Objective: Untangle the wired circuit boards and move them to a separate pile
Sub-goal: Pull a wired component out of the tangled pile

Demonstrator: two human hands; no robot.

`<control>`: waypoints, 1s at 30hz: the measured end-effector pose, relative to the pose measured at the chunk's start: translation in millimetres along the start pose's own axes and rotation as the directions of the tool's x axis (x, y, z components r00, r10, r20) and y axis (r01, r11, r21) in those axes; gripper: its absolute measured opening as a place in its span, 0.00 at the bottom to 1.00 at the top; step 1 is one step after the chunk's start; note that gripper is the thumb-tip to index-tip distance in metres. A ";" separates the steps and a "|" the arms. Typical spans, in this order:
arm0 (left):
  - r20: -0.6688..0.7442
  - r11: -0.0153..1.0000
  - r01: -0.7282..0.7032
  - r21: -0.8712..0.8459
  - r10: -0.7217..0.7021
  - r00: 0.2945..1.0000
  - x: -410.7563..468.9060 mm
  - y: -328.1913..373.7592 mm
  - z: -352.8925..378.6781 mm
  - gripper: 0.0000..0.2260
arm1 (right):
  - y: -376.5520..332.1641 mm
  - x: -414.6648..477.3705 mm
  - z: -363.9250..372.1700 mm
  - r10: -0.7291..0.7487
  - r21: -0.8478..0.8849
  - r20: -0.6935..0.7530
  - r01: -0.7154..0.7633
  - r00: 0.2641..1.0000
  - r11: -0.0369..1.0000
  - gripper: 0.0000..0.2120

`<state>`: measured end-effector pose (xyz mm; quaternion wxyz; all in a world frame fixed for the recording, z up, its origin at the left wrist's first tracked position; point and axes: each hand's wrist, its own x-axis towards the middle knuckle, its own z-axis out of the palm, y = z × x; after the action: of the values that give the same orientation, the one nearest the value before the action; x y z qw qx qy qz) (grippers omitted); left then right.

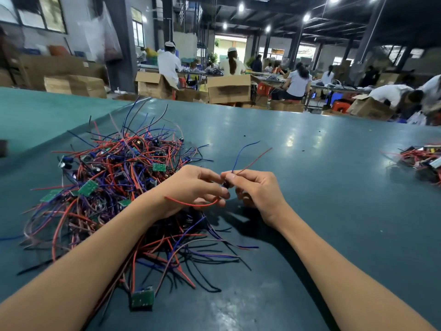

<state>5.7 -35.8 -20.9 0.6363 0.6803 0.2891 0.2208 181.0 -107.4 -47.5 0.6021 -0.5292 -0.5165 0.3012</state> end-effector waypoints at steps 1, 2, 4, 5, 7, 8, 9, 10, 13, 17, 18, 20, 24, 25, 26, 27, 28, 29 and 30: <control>0.001 1.000 -0.001 0.015 0.001 1.000 -0.6 -0.4 -0.8 0.12 | 0.4 -0.2 -0.9 0.017 -0.007 -0.002 -0.017 1.000 1.000 0.06; 0.009 0.999 -0.011 0.046 0.011 1.000 -1.3 -0.9 -1.2 0.12 | 0.7 -0.3 -1.3 0.031 -0.012 -0.008 -0.031 0.999 0.999 0.06; 0.032 0.992 -0.045 0.114 0.042 0.999 -2.1 -2.7 -2.5 0.10 | 0.2 -0.3 -1.0 0.055 0.017 -0.009 -0.055 0.998 0.998 0.07; 0.038 0.989 -0.056 0.137 0.051 0.998 -2.4 -3.9 -3.0 0.09 | 0.4 -0.2 -0.6 0.069 0.054 -0.008 -0.068 0.998 0.996 0.07; 0.048 0.986 -0.067 0.150 0.061 0.997 -1.4 -6.0 -2.5 0.06 | 0.2 0.4 -0.4 0.094 0.131 -0.014 -0.091 0.995 0.987 0.07; 0.049 0.988 -0.068 0.139 0.062 0.997 -1.0 -6.6 -1.4 0.05 | -0.1 1.1 -0.9 0.106 0.163 -0.018 -0.101 0.994 0.981 0.07; 0.042 0.990 -0.064 0.124 0.059 0.997 -1.0 -6.6 -0.5 0.05 | -0.2 2.0 -1.9 0.119 0.194 -0.020 -0.113 0.993 0.974 0.07; 0.034 0.992 -0.058 0.115 0.054 0.998 -1.3 -6.3 0.6 0.06 | -0.2 2.4 -2.8 0.134 0.224 -0.019 -0.127 0.991 0.966 0.07; 0.019 0.991 -0.056 0.124 0.055 0.998 -2.8 -5.2 1.7 0.07 | -0.3 3.0 -3.5 0.167 0.292 -0.021 -0.153 0.986 0.944 0.06; 0.015 0.984 -0.056 0.169 0.054 0.998 -3.0 -4.4 3.3 0.07 | -1.1 4.6 -4.5 0.198 0.361 0.008 -0.187 0.980 0.914 0.06; 0.006 0.980 -0.062 0.189 0.062 0.998 -2.7 -4.3 4.0 0.09 | -1.7 5.2 -5.2 0.202 0.381 0.022 -0.195 0.979 0.904 0.06; -0.030 0.976 -0.066 0.205 0.074 0.997 -1.2 -4.4 5.2 0.12 | -3.3 6.3 -6.5 0.202 0.396 0.047 -0.204 0.978 0.895 0.06; -0.080 0.982 -0.062 0.179 0.077 0.994 1.2 -5.7 4.0 0.09 | -3.8 6.2 -7.6 0.217 0.399 0.082 -0.232 0.973 0.887 0.06; -0.069 0.982 -0.068 0.174 0.081 0.994 1.2 -5.7 2.6 0.08 | -3.3 6.3 -8.0 0.219 0.405 0.078 -0.232 0.973 0.884 0.06; -0.053 0.984 -0.069 0.166 0.079 0.995 0.9 -5.6 1.3 0.08 | -2.9 6.6 -7.9 0.221 0.415 0.069 -0.230 0.973 0.880 0.05; -0.036 0.986 -0.066 0.154 0.072 0.997 0.3 -5.3 0.2 0.08 | -2.9 7.0 -8.0 0.223 0.427 0.058 -0.226 0.973 0.875 0.04; -0.018 0.988 -0.062 0.138 0.065 0.998 -0.4 -4.8 -0.4 0.09 | -3.2 7.4 -7.7 0.226 0.439 0.044 -0.222 0.973 0.871 0.04; 0.001 0.991 -0.058 0.120 0.059 0.998 -1.0 -4.0 -0.9 0.09 | -3.0 8.1 -8.0 0.231 0.448 0.027 -0.219 0.972 0.867 0.07; 0.018 0.993 -0.055 0.100 0.053 0.998 -1.7 -3.1 -1.1 0.09 | -3.1 8.7 -8.6 0.239 0.458 0.009 -0.216 0.971 0.862 0.08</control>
<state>3.4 -36.0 -23.8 0.5972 0.7207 0.2765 0.2180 191.0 -103.1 -41.0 0.6816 -0.4376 -0.3509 0.4699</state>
